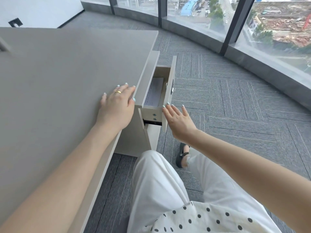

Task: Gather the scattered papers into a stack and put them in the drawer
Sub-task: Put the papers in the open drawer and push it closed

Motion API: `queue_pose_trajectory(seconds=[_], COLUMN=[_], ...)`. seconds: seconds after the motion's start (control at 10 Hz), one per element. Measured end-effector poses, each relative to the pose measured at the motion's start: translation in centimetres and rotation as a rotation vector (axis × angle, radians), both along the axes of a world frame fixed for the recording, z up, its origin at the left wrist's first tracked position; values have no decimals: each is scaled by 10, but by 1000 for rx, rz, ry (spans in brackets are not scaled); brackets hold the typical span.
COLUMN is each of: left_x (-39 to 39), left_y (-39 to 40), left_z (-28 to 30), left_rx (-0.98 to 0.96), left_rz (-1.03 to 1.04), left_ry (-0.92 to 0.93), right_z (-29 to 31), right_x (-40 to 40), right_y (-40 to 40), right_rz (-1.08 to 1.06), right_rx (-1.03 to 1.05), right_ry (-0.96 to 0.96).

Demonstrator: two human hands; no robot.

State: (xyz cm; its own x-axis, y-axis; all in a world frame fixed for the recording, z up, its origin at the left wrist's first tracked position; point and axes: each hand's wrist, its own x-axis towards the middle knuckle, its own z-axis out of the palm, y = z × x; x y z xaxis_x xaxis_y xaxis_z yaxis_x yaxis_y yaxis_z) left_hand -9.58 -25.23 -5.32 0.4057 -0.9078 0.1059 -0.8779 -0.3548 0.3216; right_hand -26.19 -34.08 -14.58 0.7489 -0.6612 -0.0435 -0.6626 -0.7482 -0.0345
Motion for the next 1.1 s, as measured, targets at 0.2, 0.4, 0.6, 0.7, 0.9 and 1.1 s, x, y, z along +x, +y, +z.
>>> queue_pose_trajectory(seconds=[0.2,0.4,0.6,0.7,0.9,1.1], left_x=[0,0,0,0,-1,-3], left_y=[0,-1,-1,-1,1,2], left_z=[0,0,-1,-2,0,1], left_rx=[-5,-10,-5,-7,-8,-49], left_rz=[-2,2,3,5,4,14], left_ry=[-19,-21,-25,-21,-21,21], right_z=[2,-4,-8,-11,-5,40], right_x=[21,40,53,52,48,28], right_y=[-5,-13,-12,-12,-16,-24], right_rz=[113,184,201,201,170,105], right_rx=[-7,44,110,147,217,420], right_ry=[31,-42,-82,-96,-111,-226])
